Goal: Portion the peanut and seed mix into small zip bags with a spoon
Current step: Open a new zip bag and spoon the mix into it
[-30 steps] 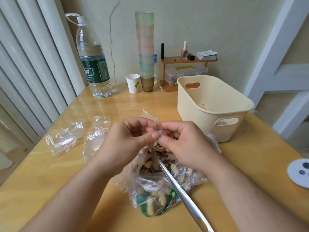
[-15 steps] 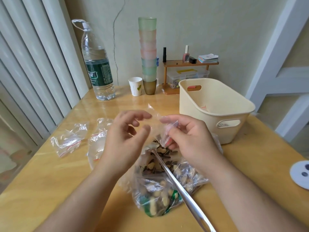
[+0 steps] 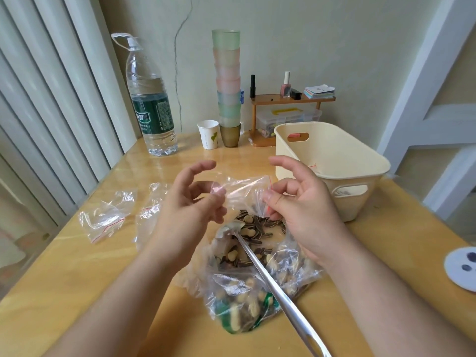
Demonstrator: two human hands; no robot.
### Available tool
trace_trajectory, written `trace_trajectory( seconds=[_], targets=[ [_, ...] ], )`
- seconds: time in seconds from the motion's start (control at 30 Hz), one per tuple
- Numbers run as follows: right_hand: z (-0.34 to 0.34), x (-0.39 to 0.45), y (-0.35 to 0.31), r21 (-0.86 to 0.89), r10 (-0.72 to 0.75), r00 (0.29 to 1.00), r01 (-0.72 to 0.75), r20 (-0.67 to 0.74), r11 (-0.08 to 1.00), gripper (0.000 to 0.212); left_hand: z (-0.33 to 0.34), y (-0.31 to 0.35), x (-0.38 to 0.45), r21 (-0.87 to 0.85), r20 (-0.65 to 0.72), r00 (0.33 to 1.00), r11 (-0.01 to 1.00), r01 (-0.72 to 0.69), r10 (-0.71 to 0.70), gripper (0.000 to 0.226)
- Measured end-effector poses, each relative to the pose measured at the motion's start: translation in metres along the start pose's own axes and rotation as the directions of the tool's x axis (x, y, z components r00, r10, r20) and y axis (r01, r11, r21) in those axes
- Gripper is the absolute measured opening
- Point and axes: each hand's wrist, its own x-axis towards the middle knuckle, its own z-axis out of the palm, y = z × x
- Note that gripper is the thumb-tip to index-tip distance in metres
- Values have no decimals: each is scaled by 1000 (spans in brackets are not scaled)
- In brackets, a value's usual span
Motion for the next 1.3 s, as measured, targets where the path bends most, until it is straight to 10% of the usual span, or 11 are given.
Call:
trace_trajectory(
  seconds=[0.07,0.23,0.7,0.9,1.1,1.2,1.3],
  targets=[
    [-1,0,-1,36,-3,1000,2,22,999,52,0,-2,-4,243,39,991,961,-132,126,58],
    [-1,-2,-1,-6,47,989,-46,142,999,47,-1,-3,-11,685,413,821,461,-565,393,62],
    [0,-3,-1,23,81,976,-87,204,996,43,-7,-11,-6,543,484,860,715,-440,162,70],
    [-3,0,-4,80,40,984,-55,175,995,46,-13,-5,5,202,218,972,970,-134,89,6],
    [-1,-3,-5,67,15,986,-27,167,997,45,-11,-3,7,154,26,1000,988,4,-8,24],
    [0,-4,-6,48,4,989,-11,151,999,40,-10,-6,0,572,131,939,750,-333,317,13],
    [3,-6,-5,5,-5,988,4,156,1000,32,-5,-3,-8,698,499,795,384,-605,345,72]
  ],
)
